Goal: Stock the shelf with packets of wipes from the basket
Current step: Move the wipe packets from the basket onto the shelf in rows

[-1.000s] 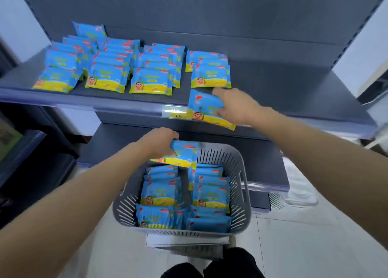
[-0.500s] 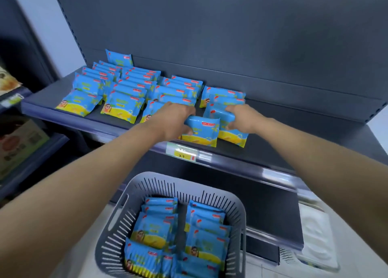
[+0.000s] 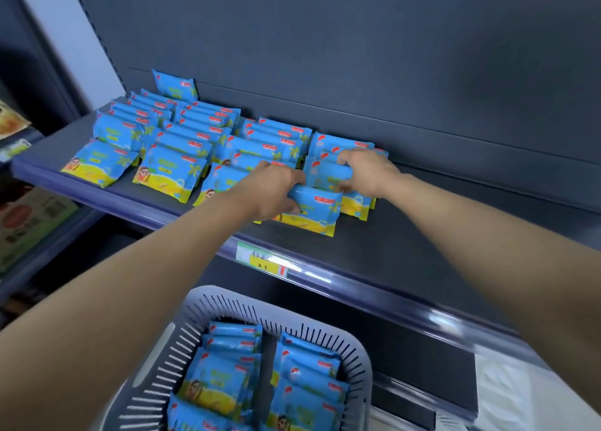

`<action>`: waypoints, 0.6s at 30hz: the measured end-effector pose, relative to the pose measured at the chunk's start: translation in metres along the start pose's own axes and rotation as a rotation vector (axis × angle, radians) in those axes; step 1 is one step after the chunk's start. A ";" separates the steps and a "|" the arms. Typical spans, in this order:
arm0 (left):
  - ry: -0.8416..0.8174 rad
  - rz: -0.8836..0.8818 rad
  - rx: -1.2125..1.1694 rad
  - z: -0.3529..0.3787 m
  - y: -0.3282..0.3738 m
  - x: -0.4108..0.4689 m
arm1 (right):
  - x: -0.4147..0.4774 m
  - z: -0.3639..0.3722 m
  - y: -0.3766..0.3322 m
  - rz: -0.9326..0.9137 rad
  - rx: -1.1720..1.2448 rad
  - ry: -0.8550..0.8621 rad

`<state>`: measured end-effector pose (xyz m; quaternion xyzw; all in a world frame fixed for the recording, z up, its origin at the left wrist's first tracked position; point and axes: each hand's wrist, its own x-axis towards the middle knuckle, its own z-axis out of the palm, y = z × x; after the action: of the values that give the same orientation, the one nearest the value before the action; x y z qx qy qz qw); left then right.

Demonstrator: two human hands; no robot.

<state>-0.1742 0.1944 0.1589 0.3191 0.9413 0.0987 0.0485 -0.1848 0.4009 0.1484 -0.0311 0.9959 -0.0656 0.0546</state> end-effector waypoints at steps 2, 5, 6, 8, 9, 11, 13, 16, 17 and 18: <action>-0.007 0.006 -0.013 0.004 0.001 0.009 | 0.001 0.000 0.006 -0.002 0.035 0.034; 0.007 0.012 -0.010 0.010 0.005 0.026 | -0.002 -0.002 0.016 0.010 0.119 0.134; 0.009 0.014 0.004 0.013 0.006 0.032 | -0.005 -0.004 0.018 0.024 0.134 0.173; 0.010 0.031 0.052 0.018 0.009 0.041 | -0.014 -0.008 0.019 0.042 0.137 0.244; 0.011 0.039 0.078 0.020 0.011 0.044 | -0.019 -0.010 0.018 0.040 0.133 0.272; 0.024 0.038 0.112 0.023 0.014 0.047 | -0.031 -0.012 0.014 0.026 0.122 0.310; 0.048 0.034 0.147 0.023 0.015 0.047 | -0.043 -0.012 0.009 0.012 0.098 0.331; 0.102 0.052 0.236 0.020 0.019 0.039 | -0.062 -0.013 -0.001 -0.010 0.045 0.361; 0.126 0.058 0.244 0.018 0.020 0.034 | -0.068 -0.014 -0.004 -0.015 0.031 0.372; 0.154 0.064 0.237 0.015 0.020 0.029 | -0.075 -0.015 -0.009 -0.022 0.015 0.386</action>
<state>-0.1828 0.2303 0.1480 0.3442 0.9366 0.0123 -0.0650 -0.1118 0.3995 0.1719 -0.0284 0.9869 -0.0786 -0.1381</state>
